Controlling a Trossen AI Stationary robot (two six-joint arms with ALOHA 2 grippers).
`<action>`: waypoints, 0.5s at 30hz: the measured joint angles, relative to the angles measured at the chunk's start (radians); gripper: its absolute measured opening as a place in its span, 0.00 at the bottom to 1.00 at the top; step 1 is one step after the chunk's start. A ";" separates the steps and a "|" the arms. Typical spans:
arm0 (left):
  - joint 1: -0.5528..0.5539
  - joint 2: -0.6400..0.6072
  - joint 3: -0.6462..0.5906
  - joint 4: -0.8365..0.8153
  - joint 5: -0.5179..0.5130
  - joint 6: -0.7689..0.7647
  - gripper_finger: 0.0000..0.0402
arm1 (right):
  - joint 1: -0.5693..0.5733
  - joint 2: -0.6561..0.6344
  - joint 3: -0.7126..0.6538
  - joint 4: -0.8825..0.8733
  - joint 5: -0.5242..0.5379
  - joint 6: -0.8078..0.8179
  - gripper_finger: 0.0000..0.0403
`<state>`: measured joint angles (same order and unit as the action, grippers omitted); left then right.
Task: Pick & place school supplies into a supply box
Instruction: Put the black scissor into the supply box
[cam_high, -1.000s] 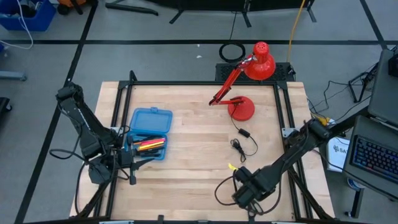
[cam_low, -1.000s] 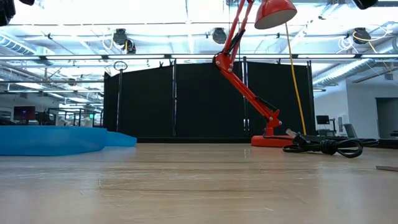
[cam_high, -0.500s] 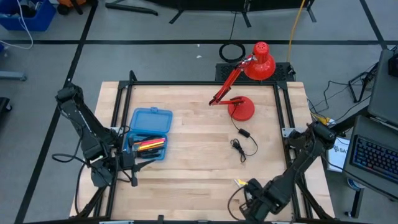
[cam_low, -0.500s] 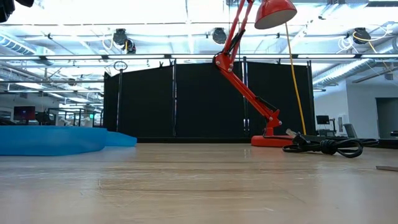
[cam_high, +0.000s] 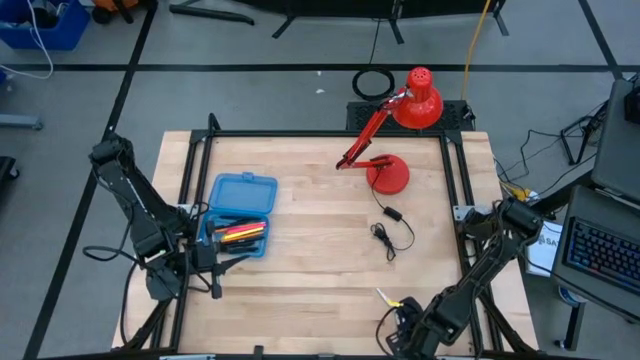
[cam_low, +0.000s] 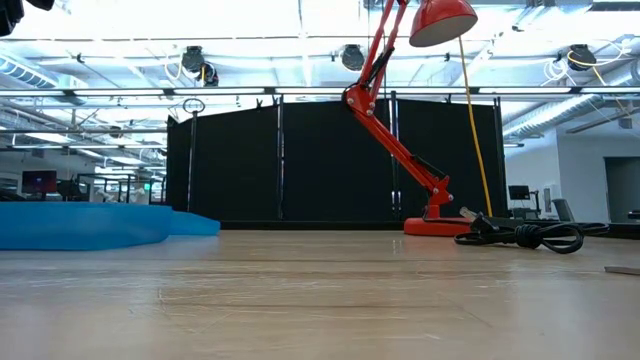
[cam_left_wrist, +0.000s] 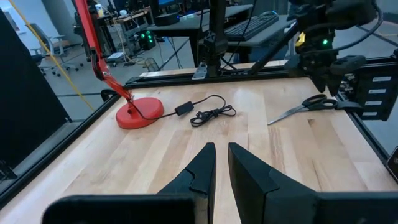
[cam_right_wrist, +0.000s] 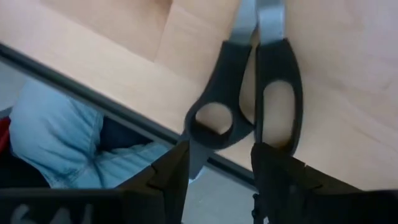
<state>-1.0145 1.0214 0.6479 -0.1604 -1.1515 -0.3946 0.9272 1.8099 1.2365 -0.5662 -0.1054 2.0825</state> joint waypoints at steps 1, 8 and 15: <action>0.000 0.000 0.000 0.000 0.000 0.000 0.12 | 0.000 0.000 -0.007 0.006 0.000 0.000 0.39; 0.000 0.000 0.000 0.000 0.000 0.000 0.12 | 0.001 0.000 -0.027 0.013 -0.011 0.000 0.36; 0.000 0.000 0.000 0.000 0.000 0.000 0.12 | 0.000 0.000 -0.028 -0.034 -0.051 0.002 0.33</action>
<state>-1.0145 1.0214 0.6479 -0.1608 -1.1511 -0.3950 0.9276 1.8099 1.2087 -0.5998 -0.1559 2.0850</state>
